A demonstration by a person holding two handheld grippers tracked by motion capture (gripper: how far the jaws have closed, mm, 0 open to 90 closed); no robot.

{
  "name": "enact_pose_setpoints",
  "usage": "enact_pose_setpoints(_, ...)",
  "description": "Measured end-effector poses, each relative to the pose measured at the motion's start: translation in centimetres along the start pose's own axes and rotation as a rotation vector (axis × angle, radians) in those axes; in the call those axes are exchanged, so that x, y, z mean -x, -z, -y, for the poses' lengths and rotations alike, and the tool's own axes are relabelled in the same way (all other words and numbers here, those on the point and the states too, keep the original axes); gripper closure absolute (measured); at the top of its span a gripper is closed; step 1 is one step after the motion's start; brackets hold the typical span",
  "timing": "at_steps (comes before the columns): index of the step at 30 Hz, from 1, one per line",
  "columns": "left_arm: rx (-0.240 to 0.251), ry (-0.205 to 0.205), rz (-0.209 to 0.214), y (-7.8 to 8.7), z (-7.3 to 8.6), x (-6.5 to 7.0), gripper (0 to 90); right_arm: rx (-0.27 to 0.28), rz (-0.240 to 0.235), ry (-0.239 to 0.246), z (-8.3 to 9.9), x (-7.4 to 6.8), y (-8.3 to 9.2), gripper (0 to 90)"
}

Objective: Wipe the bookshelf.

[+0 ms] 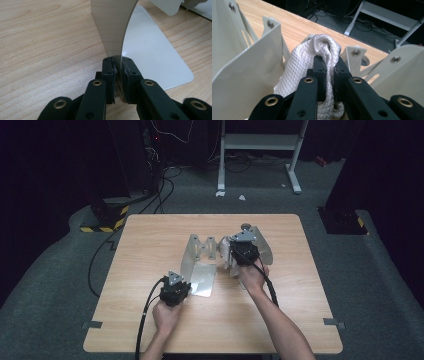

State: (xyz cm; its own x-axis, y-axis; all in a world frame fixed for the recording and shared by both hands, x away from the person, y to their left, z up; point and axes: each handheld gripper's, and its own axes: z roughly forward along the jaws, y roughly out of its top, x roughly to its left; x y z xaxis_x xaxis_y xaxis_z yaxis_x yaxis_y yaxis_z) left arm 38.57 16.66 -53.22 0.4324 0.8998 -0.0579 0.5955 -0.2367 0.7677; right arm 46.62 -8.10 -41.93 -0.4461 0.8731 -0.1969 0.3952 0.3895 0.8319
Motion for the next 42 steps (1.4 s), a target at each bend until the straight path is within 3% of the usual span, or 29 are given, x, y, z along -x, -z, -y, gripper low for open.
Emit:
enact_pose_setpoints(3, 0.0, 0.0, 0.001, 0.0, 0.0, 0.0, 81.1, 0.004, 0.008, 0.017, 0.5, -0.2, 0.1, 83.7)
enact_pose_setpoints(8, 0.0, 0.0, 0.0, 0.0, 0.0, 0.0, 81.2, 0.005, -0.012, -0.008, 1.0, 0.2, 0.6, 83.6)
enact_pose_setpoints(19, 0.001, 0.0, 0.0, 0.0, 0.0, 0.0, 81.2, -0.005, -0.023, 0.008, 3.4, -0.1, 0.9, 83.6)
enact_pose_setpoints(31, 0.001, -0.001, -0.001, 0.0, 0.0, 0.0, 81.2, -0.02, -0.057, -0.057, 6.0, 0.1, 1.1, 83.5)
enact_pose_setpoints(42, 0.001, 0.0, 0.001, 0.0, 0.0, 0.1, 81.3, -0.101, -0.084, -0.121, 9.3, 0.4, -0.2, 83.4)
